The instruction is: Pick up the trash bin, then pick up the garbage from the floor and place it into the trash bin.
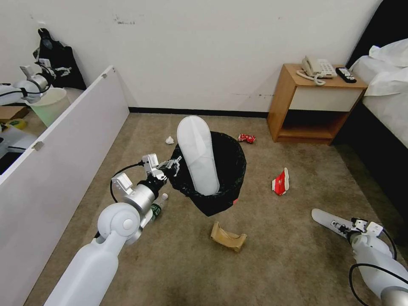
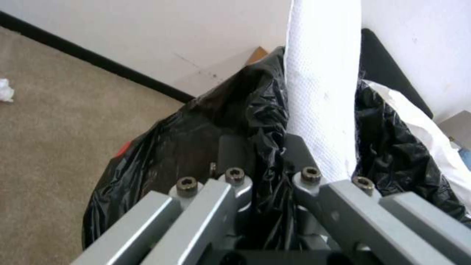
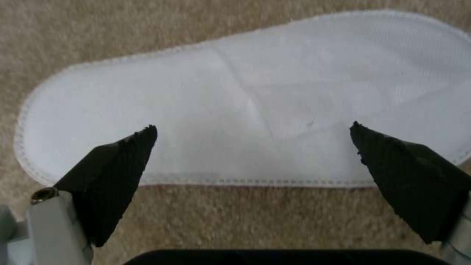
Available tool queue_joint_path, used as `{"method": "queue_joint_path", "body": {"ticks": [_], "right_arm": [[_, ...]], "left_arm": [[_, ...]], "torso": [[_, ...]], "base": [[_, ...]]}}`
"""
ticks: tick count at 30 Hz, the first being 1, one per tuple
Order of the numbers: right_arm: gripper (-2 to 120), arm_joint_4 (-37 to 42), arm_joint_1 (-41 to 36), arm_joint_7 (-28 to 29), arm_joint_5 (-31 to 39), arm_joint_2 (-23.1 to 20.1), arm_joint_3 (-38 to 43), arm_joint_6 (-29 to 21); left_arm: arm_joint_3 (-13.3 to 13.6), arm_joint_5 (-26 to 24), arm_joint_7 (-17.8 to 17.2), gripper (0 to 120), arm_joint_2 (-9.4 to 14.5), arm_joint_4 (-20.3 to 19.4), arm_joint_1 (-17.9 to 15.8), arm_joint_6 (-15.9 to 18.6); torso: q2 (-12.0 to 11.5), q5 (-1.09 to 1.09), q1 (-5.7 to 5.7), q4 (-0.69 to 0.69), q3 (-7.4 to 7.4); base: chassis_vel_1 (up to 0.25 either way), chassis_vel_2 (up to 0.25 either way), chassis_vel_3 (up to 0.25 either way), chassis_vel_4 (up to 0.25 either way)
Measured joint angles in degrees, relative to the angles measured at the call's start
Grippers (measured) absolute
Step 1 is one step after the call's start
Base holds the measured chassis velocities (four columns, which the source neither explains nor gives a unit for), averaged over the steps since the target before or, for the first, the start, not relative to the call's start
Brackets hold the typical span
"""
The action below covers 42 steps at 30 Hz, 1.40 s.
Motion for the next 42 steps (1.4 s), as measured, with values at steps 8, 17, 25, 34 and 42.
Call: {"method": "queue_joint_path", "body": {"ticks": [8,17,25,34,42], "right_arm": [[100,-1.87,0.8,0.17,-0.91,0.61,0.1,0.27],[100,-2.15,1.29,0.31,-1.04,0.76,0.12,0.29],[88,-1.84,1.29,1.02,-1.07,0.63,0.07,0.25],[49,-1.52,0.36,1.46,-1.39,0.68,0.43,0.22],[21,-1.34,-0.02,1.73,-1.21,0.94,0.85,0.32]], "left_arm": [[0.0,-0.02,0.21,3,-0.01,0.22,-0.05,-0.17],[0.14,-0.3,0.23,3,-0.01,0.59,-0.76,-0.19],[0.49,-0.36,0.25,3,-0.12,0.62,-0.96,-0.2],[0.49,-0.37,0.35,3,-0.13,0.57,-0.63,-0.25],[0.47,-0.38,0.46,3,-0.03,0.52,-0.27,-0.3]], "torso": [[0.0,0.0,0.0,0.0,0.0],[0.0,0.0,0.0,0.0,0.0],[0.0,0.0,0.0,0.0,0.0],[0.0,-0.02,0.0,-0.01,0.0],[0.01,-0.02,0.0,0.0,-0.01]], "base": [[0.0,0.0,0.0,0.0],[0.0,0.0,0.0,0.0],[0.0,0.0,0.0,0.0],[0.0,0.0,0.0,0.0],[0.0,0.0,0.0,0.0]]}}
